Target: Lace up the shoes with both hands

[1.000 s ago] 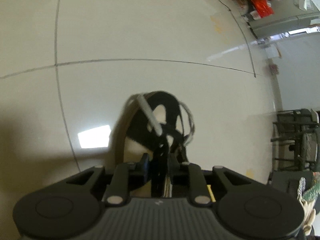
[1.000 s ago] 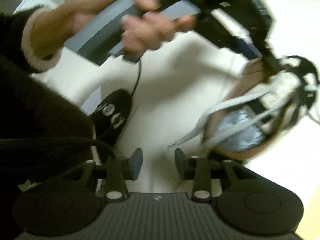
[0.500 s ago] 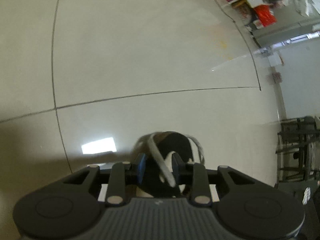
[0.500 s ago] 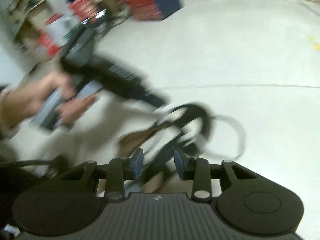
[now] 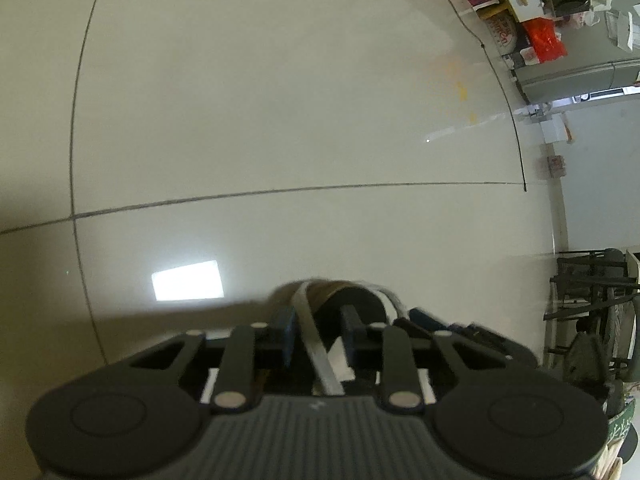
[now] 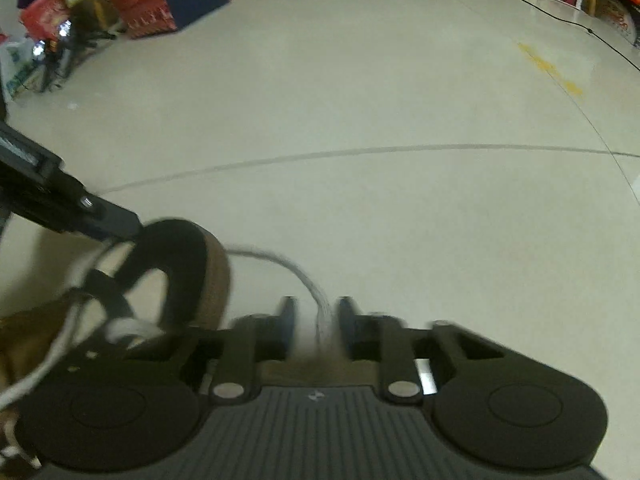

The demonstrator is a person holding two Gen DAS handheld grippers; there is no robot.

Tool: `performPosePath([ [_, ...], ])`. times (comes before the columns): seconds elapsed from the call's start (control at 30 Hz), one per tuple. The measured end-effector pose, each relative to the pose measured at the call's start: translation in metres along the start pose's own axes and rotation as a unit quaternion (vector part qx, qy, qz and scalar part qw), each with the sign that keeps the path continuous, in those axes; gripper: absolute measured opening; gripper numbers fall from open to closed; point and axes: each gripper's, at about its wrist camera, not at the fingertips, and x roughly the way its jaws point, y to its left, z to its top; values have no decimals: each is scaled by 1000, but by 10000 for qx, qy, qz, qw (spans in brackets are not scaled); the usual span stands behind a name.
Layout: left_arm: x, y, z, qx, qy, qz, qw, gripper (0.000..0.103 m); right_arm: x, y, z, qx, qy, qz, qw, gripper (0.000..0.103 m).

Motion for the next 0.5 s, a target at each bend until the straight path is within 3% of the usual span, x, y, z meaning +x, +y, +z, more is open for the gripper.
performPosePath([
  [0.03, -1, -2, -1, 63, -76, 25, 9999, 2, -1, 0, -1, 3, -54, -25, 10000, 4],
  [0.27, -28, -11, -19, 243, -843, 81, 9961, 3, -38, 0, 1, 94, -842, -76, 9964, 4],
  [0.4, -50, 5, -37, -87, -1246, 247, 9919, 3, -63, 4, -3, 55, -962, 289, 9949, 4],
  [0.5, -55, 19, -53, -409, -1282, 491, 9897, 4, -70, 15, -11, 60, -762, 705, 9946, 4],
])
